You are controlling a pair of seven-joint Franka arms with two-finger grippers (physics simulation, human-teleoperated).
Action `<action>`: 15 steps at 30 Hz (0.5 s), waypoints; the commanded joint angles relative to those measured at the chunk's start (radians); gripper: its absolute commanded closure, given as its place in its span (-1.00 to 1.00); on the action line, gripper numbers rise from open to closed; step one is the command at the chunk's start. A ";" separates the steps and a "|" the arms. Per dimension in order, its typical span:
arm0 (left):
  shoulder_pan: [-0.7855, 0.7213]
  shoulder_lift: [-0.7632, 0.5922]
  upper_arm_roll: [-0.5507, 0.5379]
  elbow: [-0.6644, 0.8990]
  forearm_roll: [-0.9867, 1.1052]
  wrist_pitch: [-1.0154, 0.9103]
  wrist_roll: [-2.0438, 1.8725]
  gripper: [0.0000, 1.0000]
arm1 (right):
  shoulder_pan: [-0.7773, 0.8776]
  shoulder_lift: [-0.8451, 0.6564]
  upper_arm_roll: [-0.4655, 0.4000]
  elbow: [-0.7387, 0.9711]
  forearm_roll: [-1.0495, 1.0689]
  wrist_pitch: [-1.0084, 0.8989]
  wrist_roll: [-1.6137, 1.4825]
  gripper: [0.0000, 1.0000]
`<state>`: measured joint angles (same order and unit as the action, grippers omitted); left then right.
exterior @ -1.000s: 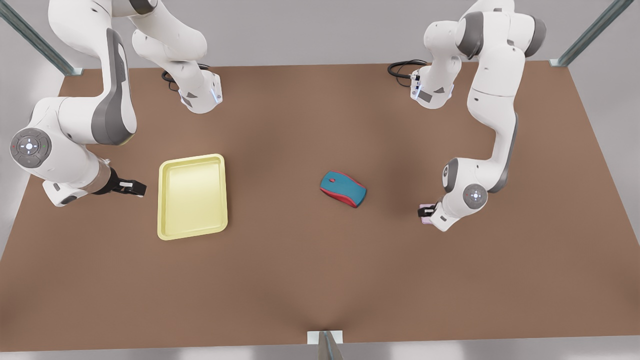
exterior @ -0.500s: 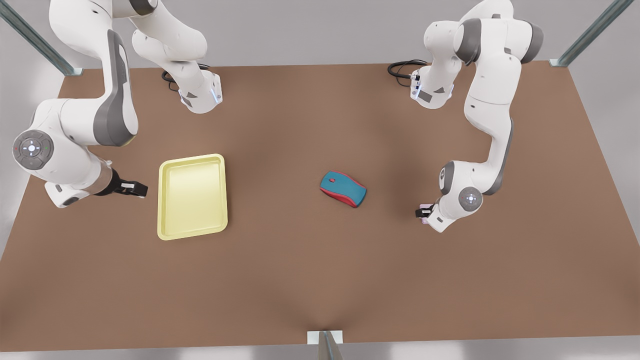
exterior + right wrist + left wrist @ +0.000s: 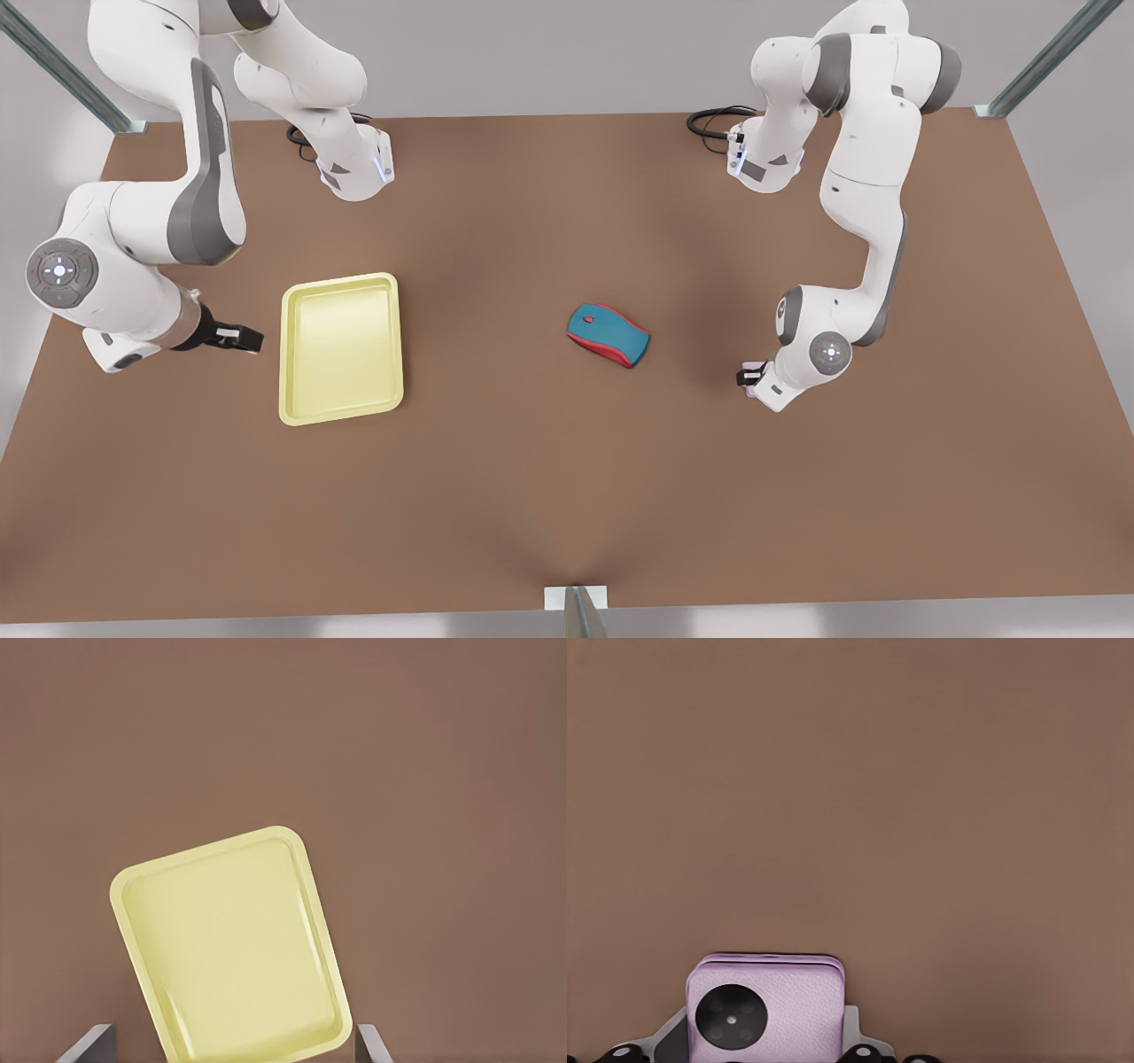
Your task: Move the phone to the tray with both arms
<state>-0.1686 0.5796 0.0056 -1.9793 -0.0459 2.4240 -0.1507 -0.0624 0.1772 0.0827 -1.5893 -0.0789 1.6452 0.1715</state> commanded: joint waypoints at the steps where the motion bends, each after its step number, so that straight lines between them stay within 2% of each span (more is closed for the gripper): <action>1: 0.000 0.000 -0.001 0.000 0.001 0.000 -0.015 -0.67 | -0.001 -0.001 0.000 0.000 0.001 0.004 0.002 -1.00; 15: -0.023 -0.024 -0.001 0.020 -0.012 -0.020 -0.047 -0.59 | -0.008 0.007 -0.001 0.000 0.002 0.011 0.000 -1.00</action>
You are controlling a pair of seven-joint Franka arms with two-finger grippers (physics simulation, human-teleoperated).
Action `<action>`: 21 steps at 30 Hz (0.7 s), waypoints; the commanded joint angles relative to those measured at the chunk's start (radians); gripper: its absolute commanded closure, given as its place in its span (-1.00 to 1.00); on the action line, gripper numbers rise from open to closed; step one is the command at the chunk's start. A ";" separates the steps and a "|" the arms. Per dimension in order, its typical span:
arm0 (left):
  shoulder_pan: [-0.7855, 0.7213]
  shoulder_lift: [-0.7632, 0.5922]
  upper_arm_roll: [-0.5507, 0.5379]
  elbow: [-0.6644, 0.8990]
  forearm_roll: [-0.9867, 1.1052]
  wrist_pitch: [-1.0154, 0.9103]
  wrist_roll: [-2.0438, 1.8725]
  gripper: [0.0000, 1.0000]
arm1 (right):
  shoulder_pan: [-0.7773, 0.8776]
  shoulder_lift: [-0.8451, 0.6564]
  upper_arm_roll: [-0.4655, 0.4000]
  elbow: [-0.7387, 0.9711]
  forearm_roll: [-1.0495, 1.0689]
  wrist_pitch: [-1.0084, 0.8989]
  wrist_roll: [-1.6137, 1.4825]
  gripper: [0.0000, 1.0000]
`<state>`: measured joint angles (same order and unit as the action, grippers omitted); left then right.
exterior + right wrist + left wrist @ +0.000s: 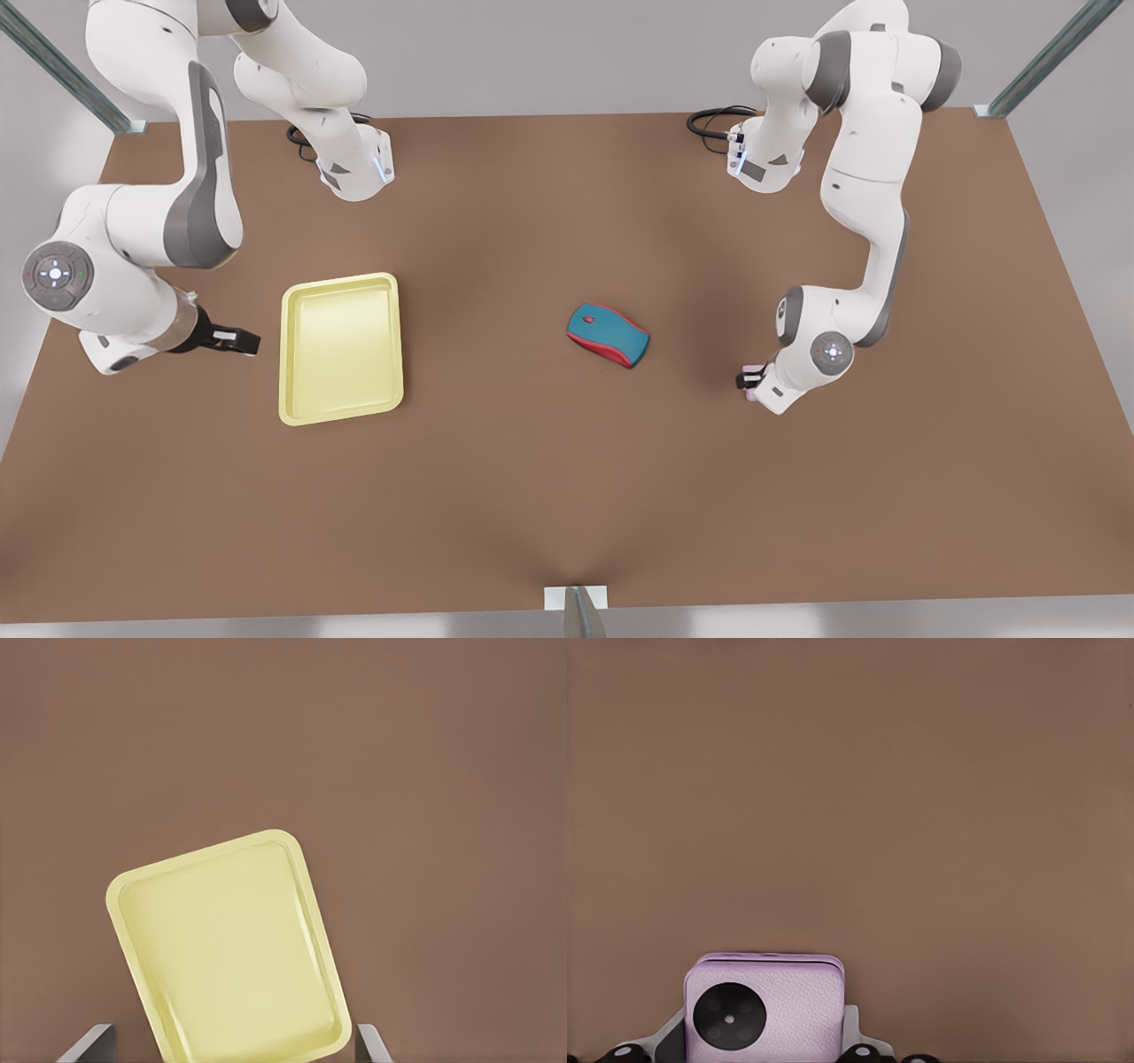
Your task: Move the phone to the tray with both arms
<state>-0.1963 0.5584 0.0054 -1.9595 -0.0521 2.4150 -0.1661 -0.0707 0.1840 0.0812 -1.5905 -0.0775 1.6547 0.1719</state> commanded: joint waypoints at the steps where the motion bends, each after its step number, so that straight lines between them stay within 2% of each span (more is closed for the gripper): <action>1: -0.055 -0.020 0.001 0.004 -0.006 -0.019 -0.136 -0.59 | -0.001 0.000 0.000 0.000 0.001 0.002 0.000 -1.00; 3: -0.163 -0.025 -0.012 0.122 -0.006 -0.175 -0.394 -0.59 | -0.001 0.000 0.000 0.000 0.001 0.002 0.000 -1.00; 4: -0.209 0.001 -0.012 0.238 -0.006 -0.296 -0.489 -0.59 | -0.001 0.000 0.000 0.000 0.001 0.002 0.000 -1.00; 5: -0.271 0.083 -0.010 0.436 -0.006 -0.459 -0.631 -0.59 | -0.001 0.005 0.000 0.000 0.001 0.002 0.000 -1.00; 6: -0.322 0.139 -0.010 0.559 -0.008 -0.582 -0.727 -0.59 | -0.001 0.006 0.000 0.001 0.001 0.002 0.000 -1.00; 10: -0.476 0.271 -0.012 0.804 -0.084 -0.577 -0.935 -0.59 | -0.001 0.006 0.000 0.001 0.002 0.002 0.000 -1.00; 11: -0.476 0.317 -0.015 0.875 -0.117 -0.571 -0.932 -0.59 | 0.000 0.006 0.000 0.001 0.002 0.002 0.000 -1.00; 13: -0.471 0.348 -0.038 0.906 -0.146 -0.487 -0.932 -0.59 | 0.000 0.006 0.000 0.001 0.002 0.002 0.000 -1.00; 15: -0.460 0.425 -0.038 0.999 -0.175 -0.429 -0.932 -0.59 | -0.001 0.006 0.000 0.001 0.002 0.002 0.000 -1.00; 19: -0.471 0.489 -0.055 1.001 -0.184 -0.292 -0.918 -0.60 | -0.004 0.020 0.000 0.009 0.002 0.002 -0.011 -1.00; 21: -0.469 0.515 -0.105 0.999 -0.183 -0.281 -0.882 -0.60 | -0.015 0.022 0.000 0.011 0.004 0.004 -0.011 -1.00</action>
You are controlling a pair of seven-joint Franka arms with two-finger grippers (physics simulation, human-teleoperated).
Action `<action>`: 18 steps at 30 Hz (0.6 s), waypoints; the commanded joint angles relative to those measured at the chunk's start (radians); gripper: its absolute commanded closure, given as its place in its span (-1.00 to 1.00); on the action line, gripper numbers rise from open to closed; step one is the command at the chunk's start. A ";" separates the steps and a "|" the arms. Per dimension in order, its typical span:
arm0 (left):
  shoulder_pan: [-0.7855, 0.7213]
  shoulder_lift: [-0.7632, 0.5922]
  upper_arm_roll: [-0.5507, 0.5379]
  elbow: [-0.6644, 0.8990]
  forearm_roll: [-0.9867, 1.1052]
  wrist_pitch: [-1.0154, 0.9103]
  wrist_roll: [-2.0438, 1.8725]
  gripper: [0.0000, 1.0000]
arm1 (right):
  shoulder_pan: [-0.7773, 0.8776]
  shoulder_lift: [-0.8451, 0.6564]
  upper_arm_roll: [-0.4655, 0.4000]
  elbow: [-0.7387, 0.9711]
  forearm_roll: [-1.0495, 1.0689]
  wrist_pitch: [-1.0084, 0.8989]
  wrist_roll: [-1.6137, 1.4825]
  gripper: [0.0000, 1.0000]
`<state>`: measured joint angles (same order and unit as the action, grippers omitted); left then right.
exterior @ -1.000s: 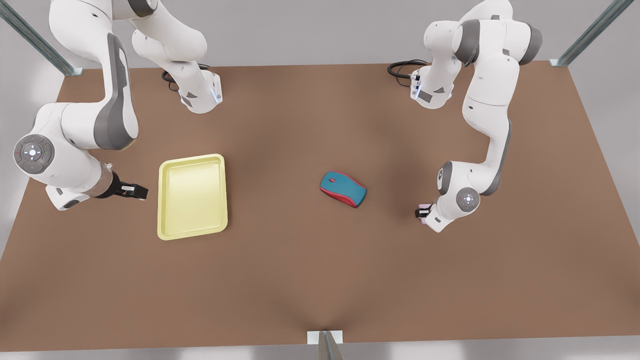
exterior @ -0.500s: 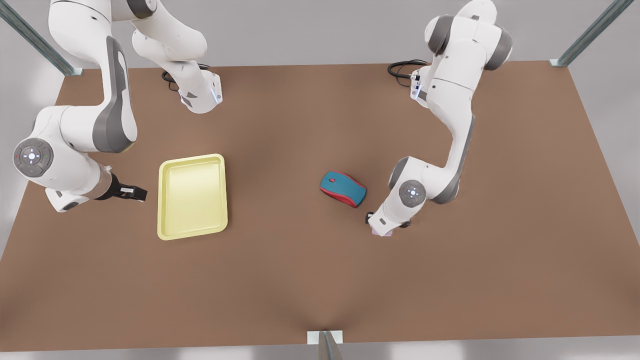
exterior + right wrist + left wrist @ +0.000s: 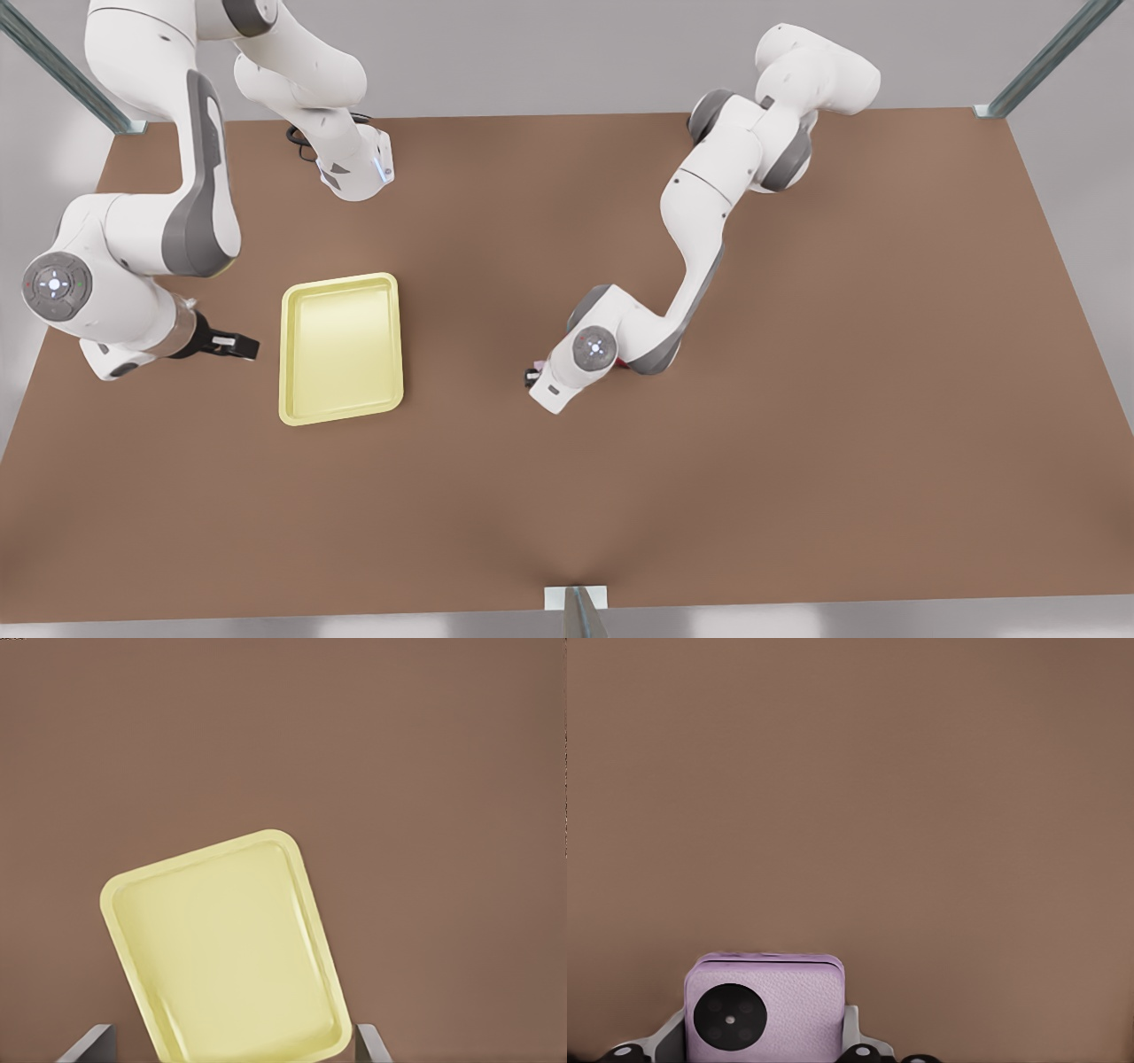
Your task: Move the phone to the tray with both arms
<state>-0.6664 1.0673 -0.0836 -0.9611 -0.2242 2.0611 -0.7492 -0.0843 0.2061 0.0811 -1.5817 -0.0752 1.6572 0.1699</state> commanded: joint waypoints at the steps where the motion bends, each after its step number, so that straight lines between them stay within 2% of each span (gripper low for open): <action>1: -0.001 0.011 -0.018 0.001 -0.010 0.074 -0.297 -0.63 | -0.002 0.001 0.000 0.002 0.000 0.000 -0.012 -1.00; 3: -0.001 0.014 -0.018 -0.001 -0.010 0.074 -0.292 -0.83 | -0.002 0.001 0.000 0.002 0.000 0.000 -0.012 -1.00; 4: -0.002 0.014 -0.018 -0.005 -0.009 0.074 -0.285 -1.00 | -0.003 0.001 0.000 0.002 0.000 0.000 -0.012 -1.00; 6: -0.002 -0.006 -0.016 -0.008 -0.001 0.045 -0.272 -1.00 | -0.003 -0.001 -0.001 0.002 0.000 -0.002 -0.013 -1.00; 7: 0.048 -0.110 -0.004 -0.016 0.003 -0.186 -0.098 -1.00 | -0.003 -0.001 -0.001 0.003 0.000 -0.004 -0.015 -1.00; 8: 0.207 -0.257 0.001 -0.016 0.052 -0.484 0.166 -1.00 | -0.003 -0.001 -0.001 0.002 0.002 -0.002 -0.015 -1.00; 9: 0.344 -0.363 0.008 -0.015 0.167 -0.670 0.407 -1.00 | -0.002 -0.001 0.000 0.003 0.002 0.000 -0.010 -1.00; 10: 0.436 -0.438 0.041 -0.015 0.227 -0.775 0.563 -1.00 | 0.012 0.001 0.008 0.003 0.002 0.001 -0.007 -1.00; 11: 0.465 -0.484 0.091 -0.015 0.272 -0.897 0.709 -1.00 | 0.015 0.021 0.040 0.017 0.002 0.007 -0.010 -1.00; 12: 0.488 -0.532 0.142 -0.024 0.267 -0.940 0.748 -1.00 | 0.015 0.058 0.101 0.049 0.000 0.007 -0.015 -1.00; 13: 0.541 -0.737 0.137 -0.336 0.266 -0.761 0.812 -1.00 | 0.015 0.095 0.176 0.065 0.000 0.007 -0.015 -1.00; 14: 0.545 -0.863 0.137 -0.516 0.266 -0.636 0.831 -1.00 | 0.015 0.098 0.210 0.065 -0.001 0.015 0.000 -1.00; 16: 0.545 -0.852 0.139 -0.462 0.261 -0.716 0.832 -1.00 | 0.107 0.125 0.212 0.065 -0.005 0.076 0.084 -1.00; 18: 0.539 -0.848 0.099 -0.395 0.250 -0.802 0.818 -1.00 | 0.204 0.219 0.212 0.127 -0.001 0.112 0.253 -1.00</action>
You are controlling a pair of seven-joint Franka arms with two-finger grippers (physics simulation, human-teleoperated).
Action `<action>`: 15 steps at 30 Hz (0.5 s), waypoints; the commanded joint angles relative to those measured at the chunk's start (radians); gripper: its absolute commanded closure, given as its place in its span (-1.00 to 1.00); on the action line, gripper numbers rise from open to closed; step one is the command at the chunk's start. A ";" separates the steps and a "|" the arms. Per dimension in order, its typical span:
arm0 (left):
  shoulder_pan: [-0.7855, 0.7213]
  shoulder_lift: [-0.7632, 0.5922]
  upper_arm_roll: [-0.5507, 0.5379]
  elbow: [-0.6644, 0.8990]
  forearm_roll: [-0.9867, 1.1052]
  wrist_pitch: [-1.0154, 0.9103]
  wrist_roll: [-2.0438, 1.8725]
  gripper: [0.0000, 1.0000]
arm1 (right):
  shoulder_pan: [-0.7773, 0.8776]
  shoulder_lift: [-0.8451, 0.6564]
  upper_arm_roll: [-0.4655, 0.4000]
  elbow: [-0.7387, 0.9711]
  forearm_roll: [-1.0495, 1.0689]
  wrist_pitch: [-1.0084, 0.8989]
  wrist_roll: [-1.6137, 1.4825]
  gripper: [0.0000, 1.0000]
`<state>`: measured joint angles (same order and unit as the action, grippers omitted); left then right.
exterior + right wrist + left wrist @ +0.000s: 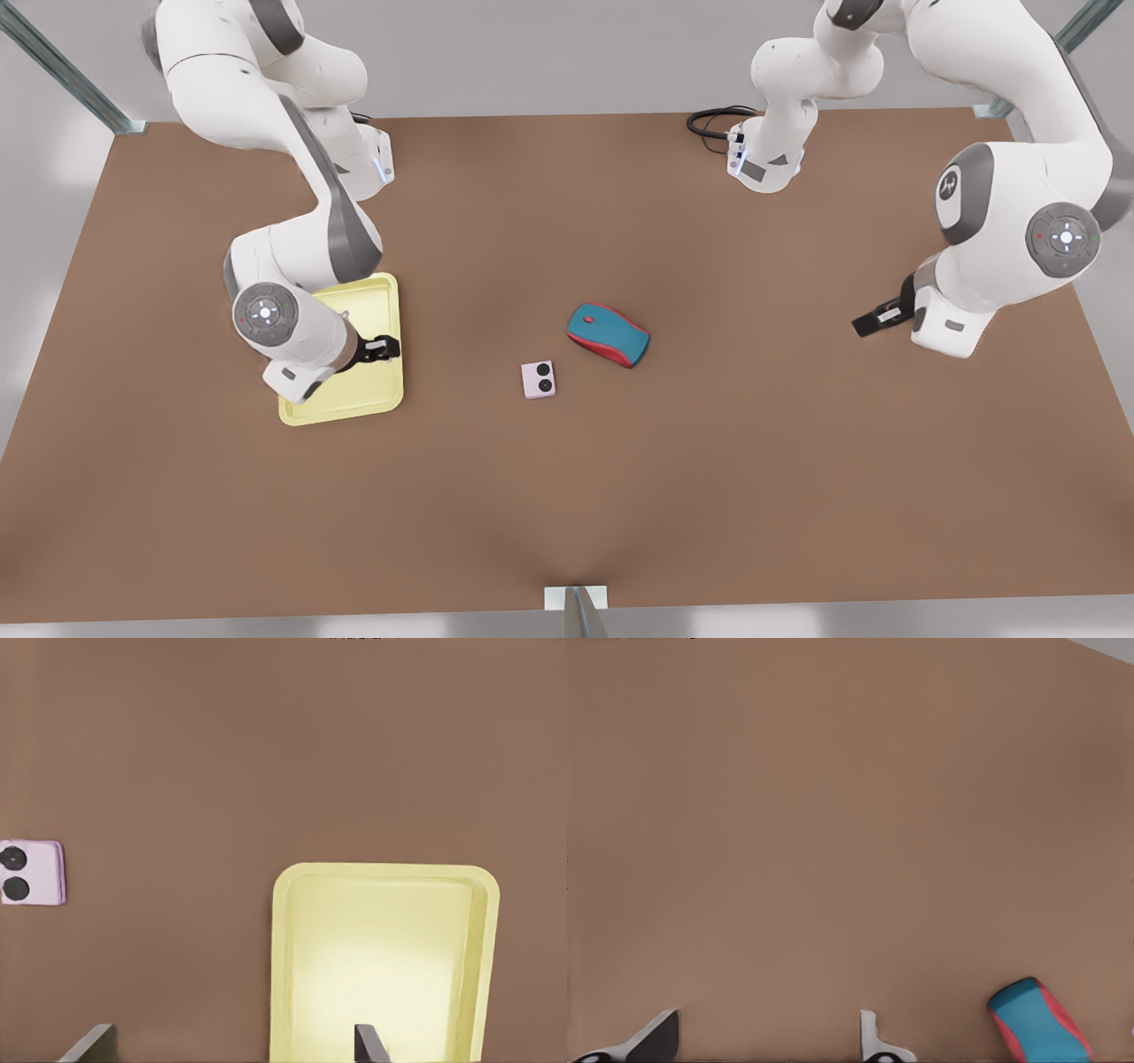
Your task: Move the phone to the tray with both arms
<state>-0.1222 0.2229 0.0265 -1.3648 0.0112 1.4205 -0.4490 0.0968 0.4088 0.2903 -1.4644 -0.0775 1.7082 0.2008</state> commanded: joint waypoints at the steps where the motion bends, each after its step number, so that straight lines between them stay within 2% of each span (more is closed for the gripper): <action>1: -0.005 -0.008 -0.010 0.038 -0.036 -0.173 0.517 -1.00 | 0.058 0.070 0.003 0.058 0.002 0.060 0.279 -1.00; 5: -0.005 -0.002 -0.011 0.038 -0.066 -0.172 0.526 -1.00 | 0.202 0.168 0.003 0.091 0.001 0.163 0.548 -1.00; 8: -0.005 0.009 -0.010 0.036 -0.068 -0.170 0.532 -1.00 | 0.307 0.312 0.003 0.223 0.001 0.168 0.759 -1.00; 15: -0.005 0.016 -0.008 0.035 -0.079 -0.170 0.533 -1.00 | 0.363 0.367 0.001 0.194 -0.010 0.309 0.951 -1.00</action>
<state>-0.1273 0.2402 0.0184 -1.3305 -0.0644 1.2646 -0.1491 0.4575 0.7746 0.2918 -1.2691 -0.0828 1.9263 0.6248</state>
